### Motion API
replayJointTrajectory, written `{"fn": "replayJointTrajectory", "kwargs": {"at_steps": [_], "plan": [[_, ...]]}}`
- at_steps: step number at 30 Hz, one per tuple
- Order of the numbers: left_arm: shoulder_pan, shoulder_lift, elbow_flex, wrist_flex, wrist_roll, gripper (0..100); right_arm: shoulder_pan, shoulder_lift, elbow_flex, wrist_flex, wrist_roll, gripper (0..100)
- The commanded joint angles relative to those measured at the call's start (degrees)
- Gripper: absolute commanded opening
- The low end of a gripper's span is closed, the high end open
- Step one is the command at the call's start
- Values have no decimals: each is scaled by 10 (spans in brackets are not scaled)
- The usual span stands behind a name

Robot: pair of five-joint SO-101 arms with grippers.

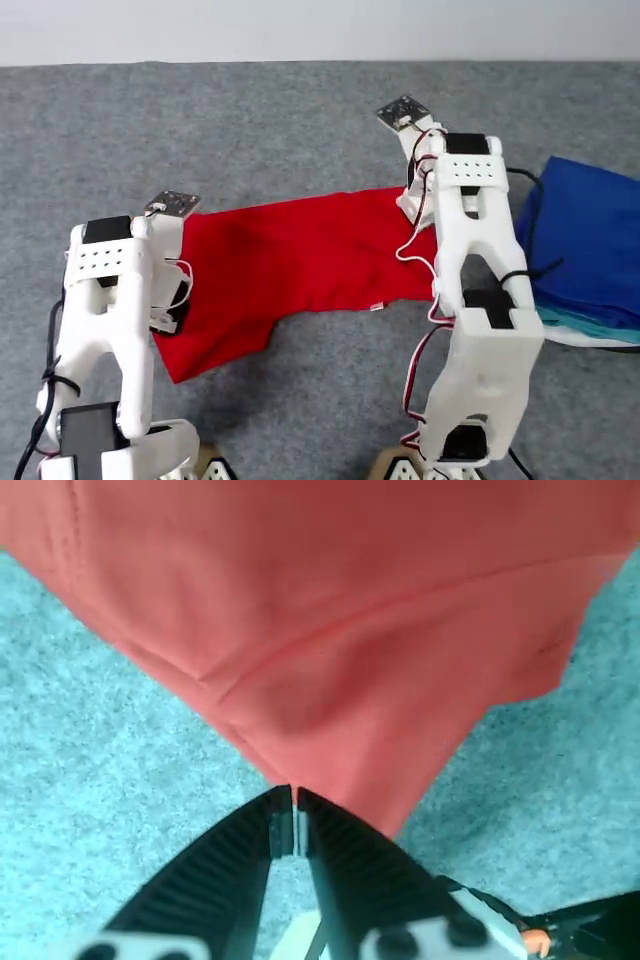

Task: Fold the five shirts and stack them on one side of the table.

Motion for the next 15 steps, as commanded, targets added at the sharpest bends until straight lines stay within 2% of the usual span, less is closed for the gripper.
{"fn": "replayJointTrajectory", "kwargs": {"at_steps": [1,8,15], "plan": [[-39,-18,-20,-7,4,13,1,7,-1,-40,-47,183],[-103,-18,-20,-11,2,13,-1,40,-1,-66,-51,180],[-101,-18,-19,-11,2,13,-36,63,-1,-51,-51,74]]}}
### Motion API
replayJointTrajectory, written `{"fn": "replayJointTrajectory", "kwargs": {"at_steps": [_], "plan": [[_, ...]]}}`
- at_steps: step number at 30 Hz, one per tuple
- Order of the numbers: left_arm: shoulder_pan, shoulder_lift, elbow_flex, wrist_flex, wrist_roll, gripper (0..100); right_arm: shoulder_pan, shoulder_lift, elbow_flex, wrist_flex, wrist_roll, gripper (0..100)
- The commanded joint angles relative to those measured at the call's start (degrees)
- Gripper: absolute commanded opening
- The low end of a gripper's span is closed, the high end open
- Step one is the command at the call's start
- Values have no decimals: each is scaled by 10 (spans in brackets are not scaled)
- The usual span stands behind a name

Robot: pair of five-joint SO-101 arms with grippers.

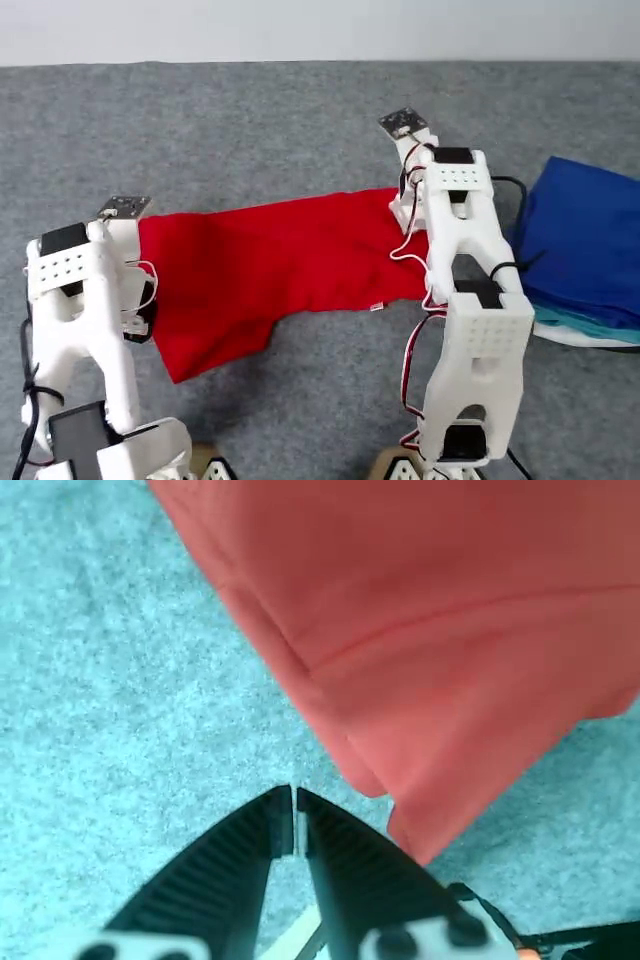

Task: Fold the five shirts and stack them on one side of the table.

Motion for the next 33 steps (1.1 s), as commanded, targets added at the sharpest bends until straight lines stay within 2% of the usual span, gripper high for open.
{"fn": "replayJointTrajectory", "kwargs": {"at_steps": [1,8,13,19,31,33], "plan": [[-4,-18,-19,-5,2,13,-28,-7,-2,14,-5,68],[-5,-18,-18,-5,2,13,-36,-7,-11,27,-5,10],[-4,-18,-18,-5,2,13,-34,-3,-87,73,-5,9],[-4,-18,-19,-5,1,13,-36,0,-163,73,-5,10],[-4,-18,-19,-6,1,13,-23,72,-171,-48,-4,13],[-4,-18,-17,-6,1,13,-23,80,-171,-57,-4,38]]}}
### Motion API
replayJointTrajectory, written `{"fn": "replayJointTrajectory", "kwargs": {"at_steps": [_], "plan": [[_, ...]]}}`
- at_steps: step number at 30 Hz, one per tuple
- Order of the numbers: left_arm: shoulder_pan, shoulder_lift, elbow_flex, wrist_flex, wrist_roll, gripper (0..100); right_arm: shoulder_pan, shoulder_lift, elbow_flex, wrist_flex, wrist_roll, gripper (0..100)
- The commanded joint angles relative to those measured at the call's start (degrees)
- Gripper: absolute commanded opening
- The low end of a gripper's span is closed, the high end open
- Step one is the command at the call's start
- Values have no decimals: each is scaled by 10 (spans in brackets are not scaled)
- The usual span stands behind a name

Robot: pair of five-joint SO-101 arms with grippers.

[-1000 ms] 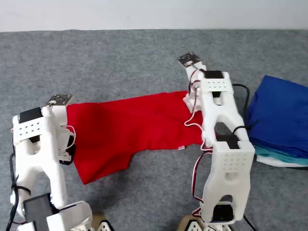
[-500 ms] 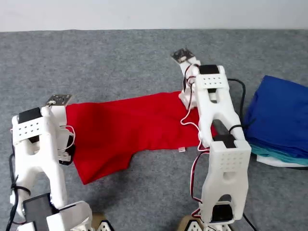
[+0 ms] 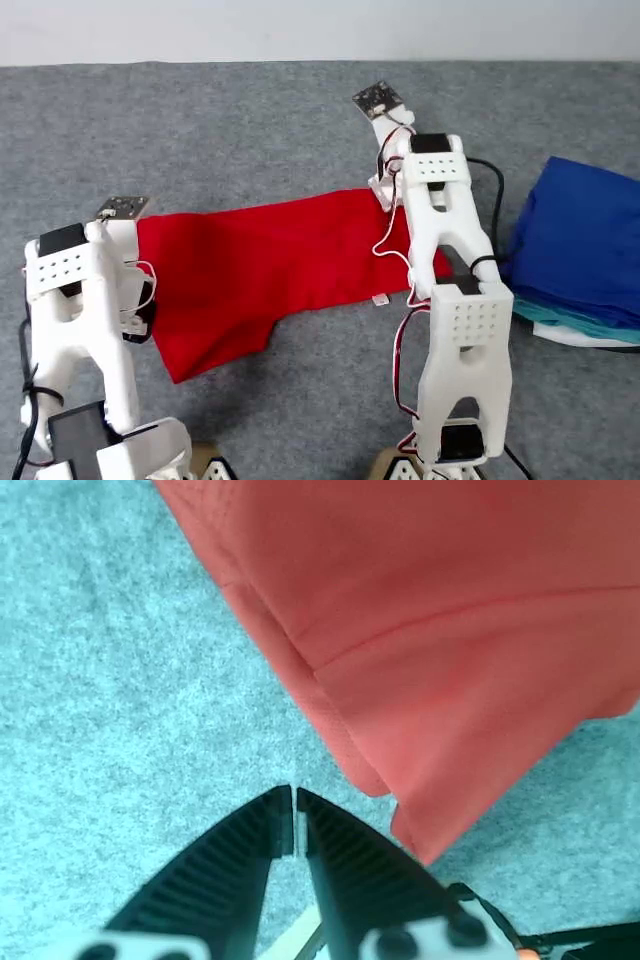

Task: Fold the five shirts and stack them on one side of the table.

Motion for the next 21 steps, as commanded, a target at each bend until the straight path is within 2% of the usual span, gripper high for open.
{"fn": "replayJointTrajectory", "kwargs": {"at_steps": [1,4,7,17,21], "plan": [[-2,-18,-16,-6,1,12,9,-3,-30,-20,-4,61],[-3,-18,-16,-6,1,12,14,-7,-31,-11,-15,140],[-3,-18,-16,-6,1,12,28,-29,-48,11,-48,161],[-1,-18,-15,-25,1,12,34,-58,-145,93,-53,157],[1,-18,-20,-25,1,12,3,-53,-148,128,-49,102]]}}
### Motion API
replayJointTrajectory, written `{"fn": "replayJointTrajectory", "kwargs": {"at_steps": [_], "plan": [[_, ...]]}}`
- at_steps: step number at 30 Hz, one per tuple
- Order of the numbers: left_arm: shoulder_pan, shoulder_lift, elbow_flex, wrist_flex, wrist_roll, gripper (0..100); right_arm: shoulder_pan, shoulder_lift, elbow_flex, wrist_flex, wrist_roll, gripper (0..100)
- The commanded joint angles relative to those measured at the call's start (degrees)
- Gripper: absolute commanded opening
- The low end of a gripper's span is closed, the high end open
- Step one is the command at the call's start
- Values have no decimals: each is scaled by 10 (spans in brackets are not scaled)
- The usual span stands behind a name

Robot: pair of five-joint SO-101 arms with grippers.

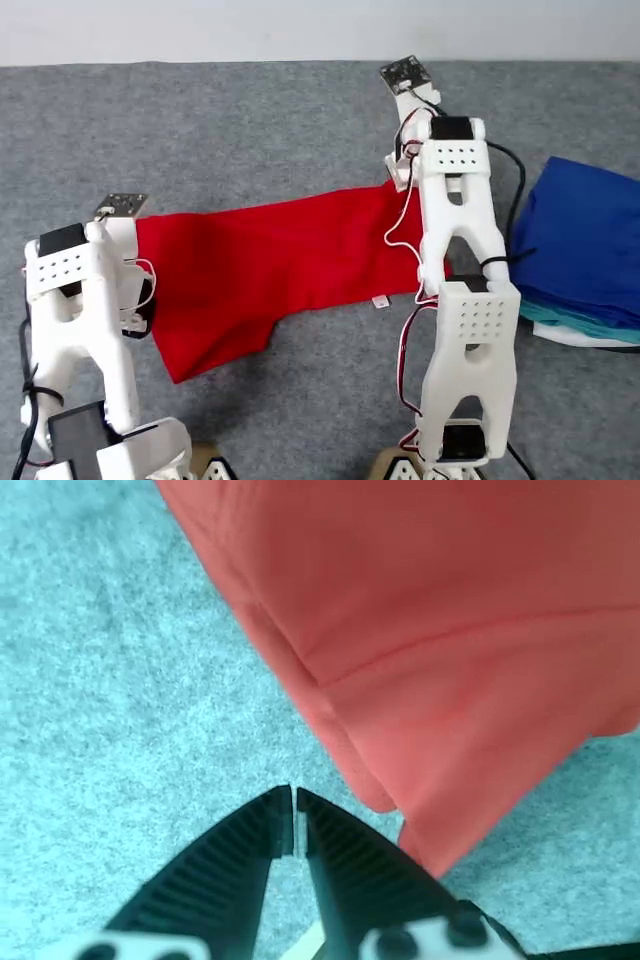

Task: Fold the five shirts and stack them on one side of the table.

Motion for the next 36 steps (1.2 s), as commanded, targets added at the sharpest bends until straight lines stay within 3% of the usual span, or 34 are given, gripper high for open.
{"fn": "replayJointTrajectory", "kwargs": {"at_steps": [1,10,15,26,31,36], "plan": [[3,-18,-21,-7,1,12,-29,-52,-28,24,-2,89],[51,-11,-40,-84,2,15,-17,55,-31,-59,75,69],[51,91,-49,-122,-33,15,9,101,-31,-117,103,69],[40,309,-155,-72,-43,7,48,113,-32,-156,114,69],[25,292,-155,-63,-46,7,62,110,-58,-130,115,69],[64,202,-157,-46,-46,7,50,111,-149,-41,113,69]]}}
